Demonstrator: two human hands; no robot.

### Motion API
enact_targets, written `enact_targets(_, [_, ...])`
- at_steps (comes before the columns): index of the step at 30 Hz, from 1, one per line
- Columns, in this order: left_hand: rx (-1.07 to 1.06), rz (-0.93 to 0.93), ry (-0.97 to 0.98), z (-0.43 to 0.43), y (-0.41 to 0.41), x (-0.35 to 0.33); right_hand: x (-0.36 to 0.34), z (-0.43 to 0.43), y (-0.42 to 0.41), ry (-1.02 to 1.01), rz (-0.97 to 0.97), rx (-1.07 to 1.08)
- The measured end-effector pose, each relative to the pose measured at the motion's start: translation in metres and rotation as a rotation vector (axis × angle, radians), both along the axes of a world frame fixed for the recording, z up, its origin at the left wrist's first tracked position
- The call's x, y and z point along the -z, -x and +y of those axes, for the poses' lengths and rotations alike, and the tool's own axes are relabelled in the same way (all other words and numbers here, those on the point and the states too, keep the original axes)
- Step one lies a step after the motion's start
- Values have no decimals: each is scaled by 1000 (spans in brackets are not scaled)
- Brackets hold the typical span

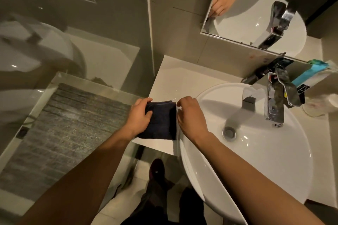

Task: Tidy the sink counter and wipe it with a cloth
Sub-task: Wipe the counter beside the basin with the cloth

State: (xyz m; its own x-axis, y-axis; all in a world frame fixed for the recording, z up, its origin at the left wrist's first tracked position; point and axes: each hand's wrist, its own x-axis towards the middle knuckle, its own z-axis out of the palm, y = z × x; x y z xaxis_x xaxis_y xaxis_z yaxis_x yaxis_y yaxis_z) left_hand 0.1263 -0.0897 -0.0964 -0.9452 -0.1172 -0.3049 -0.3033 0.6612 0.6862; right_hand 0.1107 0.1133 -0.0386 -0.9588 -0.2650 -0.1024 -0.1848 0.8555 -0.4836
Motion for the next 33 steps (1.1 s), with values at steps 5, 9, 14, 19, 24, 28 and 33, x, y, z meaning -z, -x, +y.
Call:
enact_targets(5, [100, 160, 282, 20, -12, 5, 12, 43, 5, 30, 183, 129])
enact_targets(9, [225, 189, 382, 41, -22, 18, 17, 71, 23, -66, 196, 225])
enact_targets(14, [272, 131, 509, 57, -31, 40, 19, 87, 54, -157, 138, 243])
enact_targets(19, [218, 234, 629, 62, -30, 46, 26, 90, 73, -220, 48, 190])
enact_targets(24, [201, 344, 690, 58, -37, 56, 37, 90, 71, -237, 29, 189])
enact_targets(28, [182, 330, 692, 59, -31, 53, 36, 91, 70, -244, 30, 181])
enact_targets(33, [239, 250, 714, 56, -28, 54, 40, 92, 70, -254, 42, 183])
